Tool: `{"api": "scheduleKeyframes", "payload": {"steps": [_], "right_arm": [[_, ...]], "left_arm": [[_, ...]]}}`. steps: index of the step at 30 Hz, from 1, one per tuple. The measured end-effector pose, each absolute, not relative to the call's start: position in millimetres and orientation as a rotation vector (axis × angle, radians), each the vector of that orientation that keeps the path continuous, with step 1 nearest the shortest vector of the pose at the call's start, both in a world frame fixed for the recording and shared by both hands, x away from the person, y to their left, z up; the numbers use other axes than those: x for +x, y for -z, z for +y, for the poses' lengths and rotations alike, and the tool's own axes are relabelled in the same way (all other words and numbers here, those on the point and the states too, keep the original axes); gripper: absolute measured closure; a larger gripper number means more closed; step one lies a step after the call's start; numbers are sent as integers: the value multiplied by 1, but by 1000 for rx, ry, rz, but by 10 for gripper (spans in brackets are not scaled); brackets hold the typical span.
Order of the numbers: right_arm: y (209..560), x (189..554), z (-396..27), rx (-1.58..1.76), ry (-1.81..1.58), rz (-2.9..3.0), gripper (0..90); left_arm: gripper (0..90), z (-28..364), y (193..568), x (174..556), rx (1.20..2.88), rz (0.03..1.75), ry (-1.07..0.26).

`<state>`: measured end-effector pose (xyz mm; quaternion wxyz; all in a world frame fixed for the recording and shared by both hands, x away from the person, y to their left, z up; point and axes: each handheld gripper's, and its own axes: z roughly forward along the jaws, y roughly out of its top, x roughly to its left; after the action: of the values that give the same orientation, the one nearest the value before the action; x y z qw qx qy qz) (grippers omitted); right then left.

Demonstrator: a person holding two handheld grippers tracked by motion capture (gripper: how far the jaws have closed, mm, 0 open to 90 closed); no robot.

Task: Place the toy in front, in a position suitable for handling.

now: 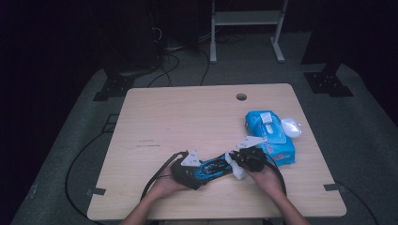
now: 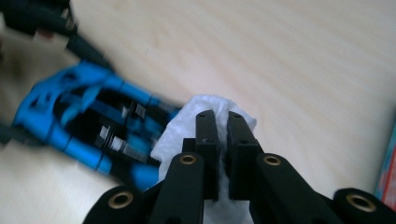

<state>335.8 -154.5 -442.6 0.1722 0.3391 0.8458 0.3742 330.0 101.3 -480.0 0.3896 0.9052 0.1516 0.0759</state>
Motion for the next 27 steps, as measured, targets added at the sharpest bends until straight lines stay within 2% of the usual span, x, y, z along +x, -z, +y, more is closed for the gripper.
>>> {"api": "scheduleKeyframes", "payload": {"steps": [4,12,17,23,27], "right_arm": [[445,348,-145,970,-1056,2388,847],[443,321,-164,945,-1040,2438,847],[443,329,-157,940,-1028,2427,846],[442,309,-172,935,-1081,2457,845],[437,315,-165,925,-1084,2442,844]], "left_arm": [[258,102,480,330,2301,385,-189],[257,102,480,331,2300,387,-185],[258,102,480,330,2302,394,-186],[257,103,480,332,2306,379,-185],[257,102,479,331,2305,386,-183]]}}
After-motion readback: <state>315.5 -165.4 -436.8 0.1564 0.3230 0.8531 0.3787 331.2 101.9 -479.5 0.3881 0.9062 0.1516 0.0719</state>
